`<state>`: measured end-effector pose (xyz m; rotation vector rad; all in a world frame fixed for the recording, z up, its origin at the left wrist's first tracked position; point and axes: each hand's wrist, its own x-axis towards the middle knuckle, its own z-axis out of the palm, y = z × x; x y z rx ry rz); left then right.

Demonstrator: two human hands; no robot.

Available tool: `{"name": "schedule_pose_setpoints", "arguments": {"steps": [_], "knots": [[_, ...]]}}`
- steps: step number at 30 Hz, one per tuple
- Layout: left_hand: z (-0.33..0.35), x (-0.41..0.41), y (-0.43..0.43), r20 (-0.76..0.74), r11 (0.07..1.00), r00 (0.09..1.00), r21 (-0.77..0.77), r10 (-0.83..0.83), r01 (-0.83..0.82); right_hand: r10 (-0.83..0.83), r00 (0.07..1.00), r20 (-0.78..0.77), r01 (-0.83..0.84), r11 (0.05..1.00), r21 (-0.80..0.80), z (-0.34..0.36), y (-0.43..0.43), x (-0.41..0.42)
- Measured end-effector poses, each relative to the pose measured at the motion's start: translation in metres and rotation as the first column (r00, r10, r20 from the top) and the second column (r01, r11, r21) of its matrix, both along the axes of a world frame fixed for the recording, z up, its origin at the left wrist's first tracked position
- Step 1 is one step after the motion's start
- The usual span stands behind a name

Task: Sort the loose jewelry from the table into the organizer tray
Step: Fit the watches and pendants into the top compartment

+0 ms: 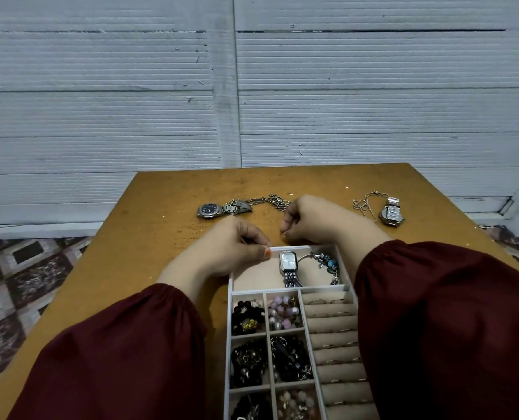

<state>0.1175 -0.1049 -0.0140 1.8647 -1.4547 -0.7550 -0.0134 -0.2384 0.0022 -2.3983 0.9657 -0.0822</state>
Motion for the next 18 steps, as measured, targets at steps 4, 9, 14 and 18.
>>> {"name": "schedule_pose_setpoints", "arguments": {"steps": [4,9,14,18], "knots": [[0.001,0.001,0.0,0.0,1.0,1.0,-0.001,-0.008,0.008,-0.016,0.999,0.027,0.016,1.0,0.027,-0.001,-0.002,-0.001],[-0.001,0.006,-0.001,-0.091,0.998,0.994,-0.018,0.064,-0.066,-0.066,0.978,0.198,0.025,0.979,0.203,-0.008,-0.006,-0.009],[-0.009,0.016,-0.009,-0.009,0.934,0.958,-0.219,0.287,-0.282,-0.229,0.892,0.39,0.057,0.912,0.406,-0.017,-0.006,-0.013],[-0.02,0.03,-0.017,0.173,0.828,0.847,-0.377,0.503,-0.415,-0.403,0.747,0.529,0.022,0.81,0.585,-0.02,-0.003,-0.011]]}}
